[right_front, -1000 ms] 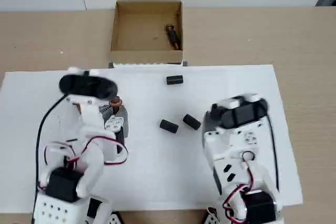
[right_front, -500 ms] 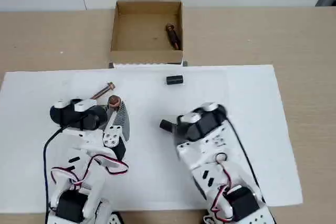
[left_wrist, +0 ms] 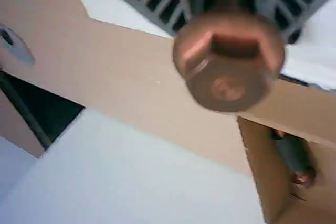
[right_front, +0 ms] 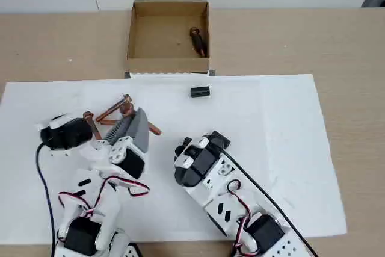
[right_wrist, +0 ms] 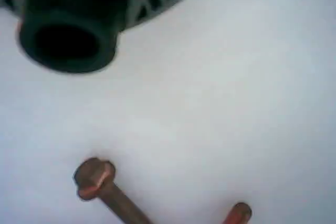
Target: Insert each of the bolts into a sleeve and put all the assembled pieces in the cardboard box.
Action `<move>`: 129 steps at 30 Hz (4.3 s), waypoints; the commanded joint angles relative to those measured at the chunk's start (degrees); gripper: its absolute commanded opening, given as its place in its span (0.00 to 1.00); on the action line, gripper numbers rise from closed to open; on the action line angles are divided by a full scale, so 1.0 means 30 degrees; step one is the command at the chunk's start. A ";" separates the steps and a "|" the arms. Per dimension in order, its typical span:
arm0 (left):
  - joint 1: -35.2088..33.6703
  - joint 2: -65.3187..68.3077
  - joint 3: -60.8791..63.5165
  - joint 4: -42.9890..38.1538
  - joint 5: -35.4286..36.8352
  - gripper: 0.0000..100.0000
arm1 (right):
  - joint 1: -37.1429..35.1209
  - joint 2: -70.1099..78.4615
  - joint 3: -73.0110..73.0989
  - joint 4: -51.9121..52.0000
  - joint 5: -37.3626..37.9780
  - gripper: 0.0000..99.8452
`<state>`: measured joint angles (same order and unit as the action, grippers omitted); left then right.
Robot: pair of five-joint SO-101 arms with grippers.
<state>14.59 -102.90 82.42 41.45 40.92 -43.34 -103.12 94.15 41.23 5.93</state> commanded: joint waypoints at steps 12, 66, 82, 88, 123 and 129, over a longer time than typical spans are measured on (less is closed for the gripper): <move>0.2227 -0.0264 -0.0161 0.0645 -0.0879 0.01 | -0.0015 -0.0249 -0.0205 -0.0571 0.1700 0.00; 0.5861 -0.0264 0.0366 0.5802 -0.3136 0.02 | -0.0044 -0.0249 -0.0352 -0.1773 0.2872 0.00; 0.3516 -0.0234 -0.0689 0.6242 -0.5363 0.24 | -0.0015 -0.0249 -0.0147 -0.1744 0.2872 0.00; 0.3165 -0.0205 -0.2447 0.6242 -0.5363 0.24 | -0.0015 -0.0249 0.0205 -0.1744 0.2872 0.00; -0.5919 -0.0293 0.3531 0.6242 -1.3158 0.01 | 0.6110 -0.0015 -0.3253 -0.0689 -0.0791 0.00; -0.5861 -0.0293 0.3590 0.6242 -1.3158 0.01 | 0.6110 0.2828 -0.6476 -0.0190 -0.0762 0.00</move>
<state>-2.81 -103.34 93.41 60.00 1.27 -25.58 -98.73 82.11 40.88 4.35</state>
